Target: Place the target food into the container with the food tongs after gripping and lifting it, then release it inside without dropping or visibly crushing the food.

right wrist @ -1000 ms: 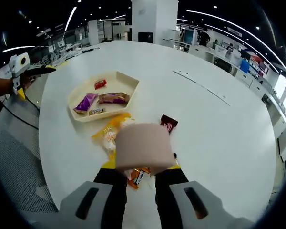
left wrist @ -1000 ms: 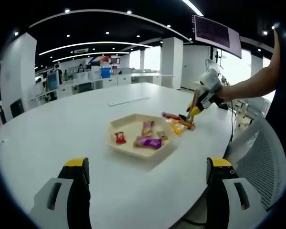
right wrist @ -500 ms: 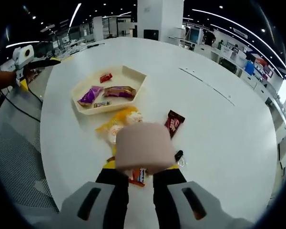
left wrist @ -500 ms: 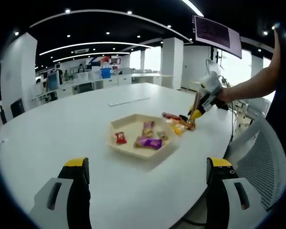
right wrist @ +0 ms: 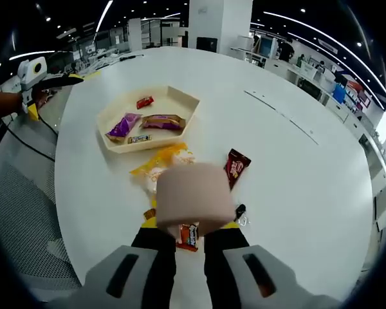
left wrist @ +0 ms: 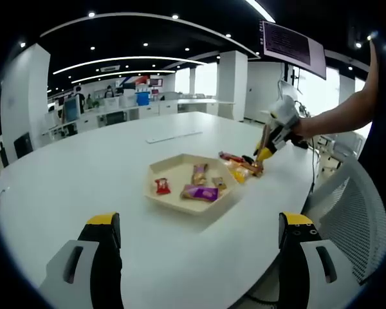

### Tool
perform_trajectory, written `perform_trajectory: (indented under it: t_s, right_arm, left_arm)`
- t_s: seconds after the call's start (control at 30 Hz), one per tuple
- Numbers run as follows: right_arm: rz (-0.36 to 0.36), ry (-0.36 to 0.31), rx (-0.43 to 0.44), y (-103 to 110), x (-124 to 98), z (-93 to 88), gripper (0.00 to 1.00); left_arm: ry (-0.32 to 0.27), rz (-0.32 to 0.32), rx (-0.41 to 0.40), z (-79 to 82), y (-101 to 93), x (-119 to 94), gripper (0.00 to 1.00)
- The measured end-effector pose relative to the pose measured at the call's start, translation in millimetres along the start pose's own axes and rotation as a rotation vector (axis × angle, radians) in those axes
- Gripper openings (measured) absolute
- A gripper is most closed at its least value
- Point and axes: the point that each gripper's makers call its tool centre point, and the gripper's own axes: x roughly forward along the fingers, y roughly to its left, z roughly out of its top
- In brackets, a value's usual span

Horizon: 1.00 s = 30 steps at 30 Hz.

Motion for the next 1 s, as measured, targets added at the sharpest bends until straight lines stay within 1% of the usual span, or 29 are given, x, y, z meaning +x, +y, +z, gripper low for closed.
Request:
perform_trajectory:
  t_s: [0.07,0.33,0.67,0.8,1.0]
  right_arm:
    - [0.005,-0.009,0.014,-1.5,-1.3,2.7,0.15]
    - [0.024,-0.017,0.022,-2.5,-6.3,11.6,0.15]
    - [0.032,-0.023,-0.013,-13.0,-19.2,32.8,0.15]
    - [0.040,-0.019,-0.031,-17.3,-25.1,38.0,0.15]
    - [0.041,-0.031,-0.040,-23.9,-34.0,50.6,0.15]
  left_arm:
    - [0.000,0.001,0.001,0.9,-0.8,-0.3,0.99]
    - [-0.001,0.002,0.001,0.6,0.1,-0.3,0.99]
    - [-0.010,0.005,-0.001,2.6,0.5,-0.9,0.99]
    - [-0.009,0.005,-0.003,2.4,0.6,-1.0,0.99]
    - [-0.007,0.004,0.002,1.7,0.5,-0.9,0.99]
